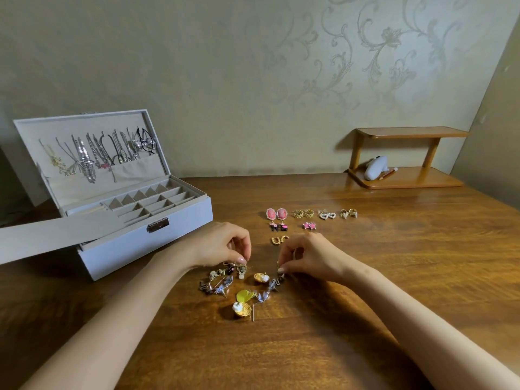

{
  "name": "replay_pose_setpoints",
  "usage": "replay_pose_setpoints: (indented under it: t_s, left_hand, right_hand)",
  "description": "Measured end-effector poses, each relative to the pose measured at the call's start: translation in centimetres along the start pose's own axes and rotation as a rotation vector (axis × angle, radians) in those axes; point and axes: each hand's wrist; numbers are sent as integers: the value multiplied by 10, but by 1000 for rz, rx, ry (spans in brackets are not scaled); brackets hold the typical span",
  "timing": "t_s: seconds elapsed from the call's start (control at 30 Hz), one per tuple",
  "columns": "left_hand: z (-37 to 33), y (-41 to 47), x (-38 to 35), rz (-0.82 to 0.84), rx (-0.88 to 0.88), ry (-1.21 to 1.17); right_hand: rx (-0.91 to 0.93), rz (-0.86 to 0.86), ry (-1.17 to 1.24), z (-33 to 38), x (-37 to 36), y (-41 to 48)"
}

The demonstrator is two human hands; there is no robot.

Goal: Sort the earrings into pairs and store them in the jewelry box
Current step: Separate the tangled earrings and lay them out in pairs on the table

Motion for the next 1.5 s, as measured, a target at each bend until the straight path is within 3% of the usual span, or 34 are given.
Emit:
replay_pose_setpoints:
  t_s: [0.2,0.5,0.7,1.0,1.27,1.37,1.5]
  left_hand:
    - [6,6,-5,-291,77,96]
    - [3,21,-18,-112,132,178]
    - [-17,23,-29,-82,58,142]
    - [-57,45,-57,-183,-113,191]
    - [-57,53,-59,-255,-121,160]
    - [-55,53,-60,-233,-134,211]
    - [-59,59,-64,-246,-151,242]
  right_hand:
    - [-84,-133,131,1,4,0]
    - [-439,-185,436,3,17,2]
    - [-616,-20,170,-9,33,5]
    - [-621,-141,-63,-16,27,12]
    - [-526,-214,41,-23,40,1]
    - [-489,-143,-16,-21,35,-2]
    - [-457,-220,-90,-26,28,4]
Point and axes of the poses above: each hand's wrist, its own y-axis towards the middle knuckle, its own x-axis out of the back of the hand, z = x × y, and after that the axes turned 13 degrees about -z, right-handed
